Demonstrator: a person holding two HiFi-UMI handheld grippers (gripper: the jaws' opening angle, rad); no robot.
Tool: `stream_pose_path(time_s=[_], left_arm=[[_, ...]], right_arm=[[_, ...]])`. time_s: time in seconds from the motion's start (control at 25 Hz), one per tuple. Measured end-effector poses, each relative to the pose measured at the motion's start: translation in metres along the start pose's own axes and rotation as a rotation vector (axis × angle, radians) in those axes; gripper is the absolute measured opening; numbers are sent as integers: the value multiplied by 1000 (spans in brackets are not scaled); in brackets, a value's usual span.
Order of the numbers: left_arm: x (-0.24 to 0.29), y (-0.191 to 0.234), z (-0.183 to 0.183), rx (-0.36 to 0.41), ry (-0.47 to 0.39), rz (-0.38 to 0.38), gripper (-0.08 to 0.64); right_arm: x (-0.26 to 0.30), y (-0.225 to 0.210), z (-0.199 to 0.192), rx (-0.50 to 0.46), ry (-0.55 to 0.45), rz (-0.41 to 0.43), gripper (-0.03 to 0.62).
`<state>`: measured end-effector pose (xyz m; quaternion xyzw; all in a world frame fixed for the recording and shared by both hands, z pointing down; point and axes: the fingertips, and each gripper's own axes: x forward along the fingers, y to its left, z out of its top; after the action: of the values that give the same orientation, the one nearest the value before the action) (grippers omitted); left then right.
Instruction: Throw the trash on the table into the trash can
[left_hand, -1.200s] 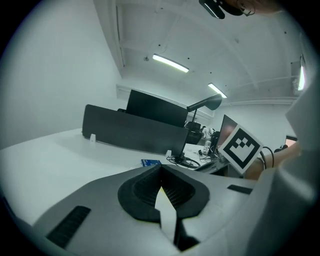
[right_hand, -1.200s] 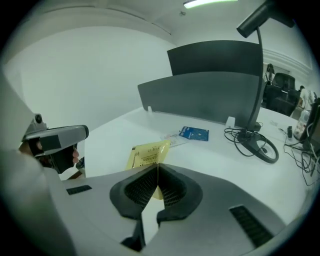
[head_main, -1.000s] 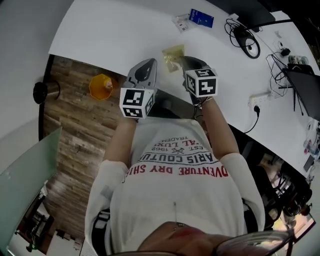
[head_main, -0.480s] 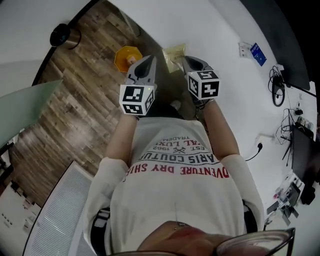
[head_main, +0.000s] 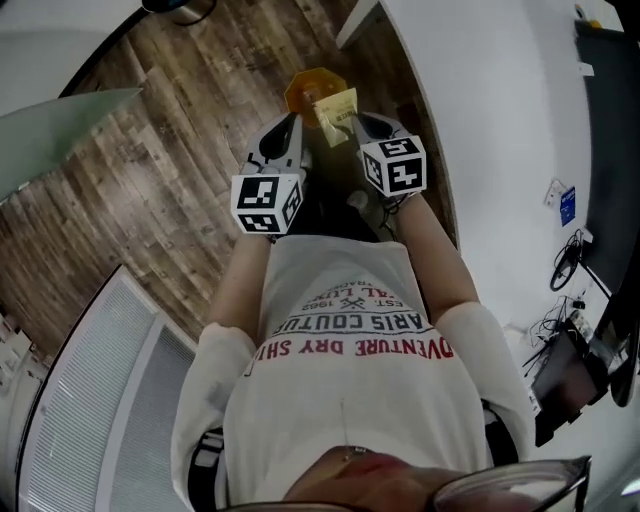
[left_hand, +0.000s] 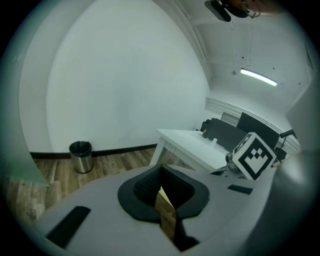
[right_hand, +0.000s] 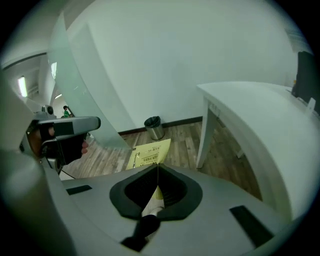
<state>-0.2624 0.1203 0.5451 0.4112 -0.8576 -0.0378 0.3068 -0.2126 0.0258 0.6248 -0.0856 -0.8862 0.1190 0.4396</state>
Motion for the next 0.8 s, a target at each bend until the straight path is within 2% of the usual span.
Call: stream_pose_path(time_s=[0.16, 0.28, 0.56, 0.68, 0.8], left_arm=[[30, 61, -35, -77, 19, 46, 23], [54, 102, -77, -107, 38, 72, 23], [98, 163, -200, -200, 70, 154, 23], [119, 176, -249, -189, 81, 159, 23], [135, 180, -284, -102, 98, 139, 23]], right_arm=[[83, -7, -17, -11, 82, 10, 28], [146, -21, -41, -1, 116, 11, 28], [272, -66, -137, -5, 208, -8, 28], [319, -82, -177, -12, 220, -18, 28], [356, -94, -210, -27, 233, -28, 28]])
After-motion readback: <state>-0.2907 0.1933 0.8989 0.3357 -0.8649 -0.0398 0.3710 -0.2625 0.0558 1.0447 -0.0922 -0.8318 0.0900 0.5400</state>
